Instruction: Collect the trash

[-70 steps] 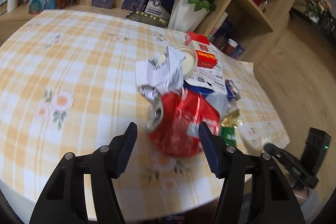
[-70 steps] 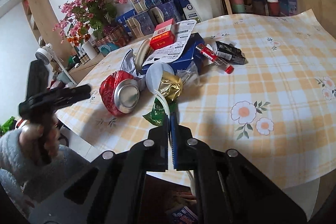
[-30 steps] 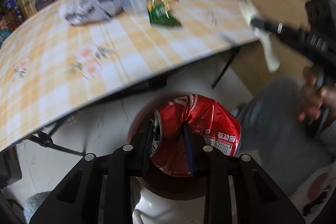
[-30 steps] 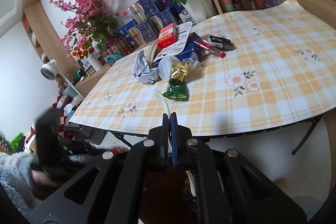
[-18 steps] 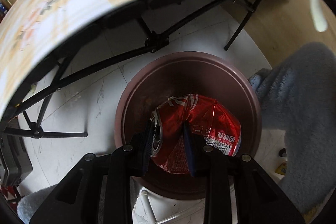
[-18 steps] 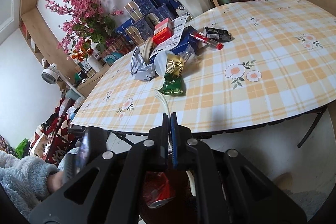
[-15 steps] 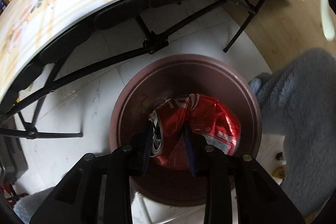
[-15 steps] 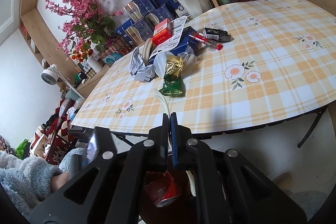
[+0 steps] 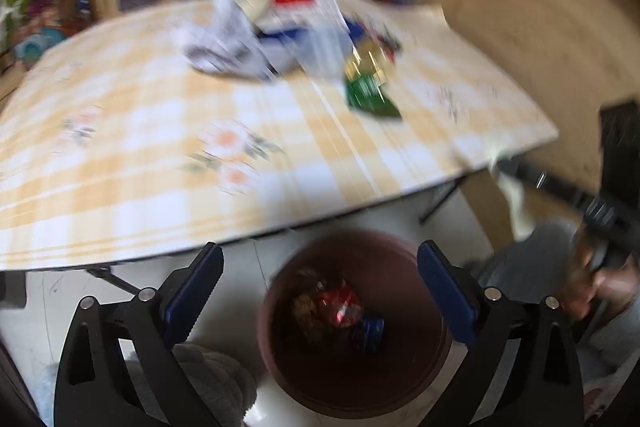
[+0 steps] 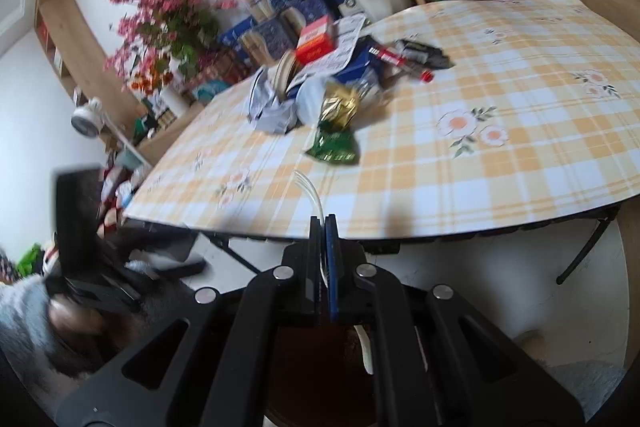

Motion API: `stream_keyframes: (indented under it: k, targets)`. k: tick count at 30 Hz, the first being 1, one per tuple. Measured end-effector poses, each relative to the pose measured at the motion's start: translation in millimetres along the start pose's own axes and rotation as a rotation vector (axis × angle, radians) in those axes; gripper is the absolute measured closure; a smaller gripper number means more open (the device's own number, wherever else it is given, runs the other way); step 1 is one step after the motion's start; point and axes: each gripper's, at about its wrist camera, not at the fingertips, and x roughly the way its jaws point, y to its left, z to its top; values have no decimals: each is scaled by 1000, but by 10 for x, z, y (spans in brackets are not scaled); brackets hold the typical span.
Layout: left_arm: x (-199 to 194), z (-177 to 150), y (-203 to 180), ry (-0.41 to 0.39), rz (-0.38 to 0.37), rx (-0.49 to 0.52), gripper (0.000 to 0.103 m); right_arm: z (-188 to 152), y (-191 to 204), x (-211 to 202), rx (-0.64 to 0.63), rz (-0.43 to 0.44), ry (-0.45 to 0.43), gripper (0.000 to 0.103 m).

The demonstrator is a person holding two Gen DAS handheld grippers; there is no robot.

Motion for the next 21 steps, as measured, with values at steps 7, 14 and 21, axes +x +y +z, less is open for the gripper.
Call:
stream_keyframes:
  k: [7,14,21]
  targets:
    - [-694,-121,275,-188,100,-27,6,-216,249,302,-75,70,145,96]
    - [-971,-403,380,-306,192,-18,6,-504,545,658,-202,78,337,96]
    - [-1016,-466,446,-334,223,-53,6,-746,707,878,-264,123,487,96]
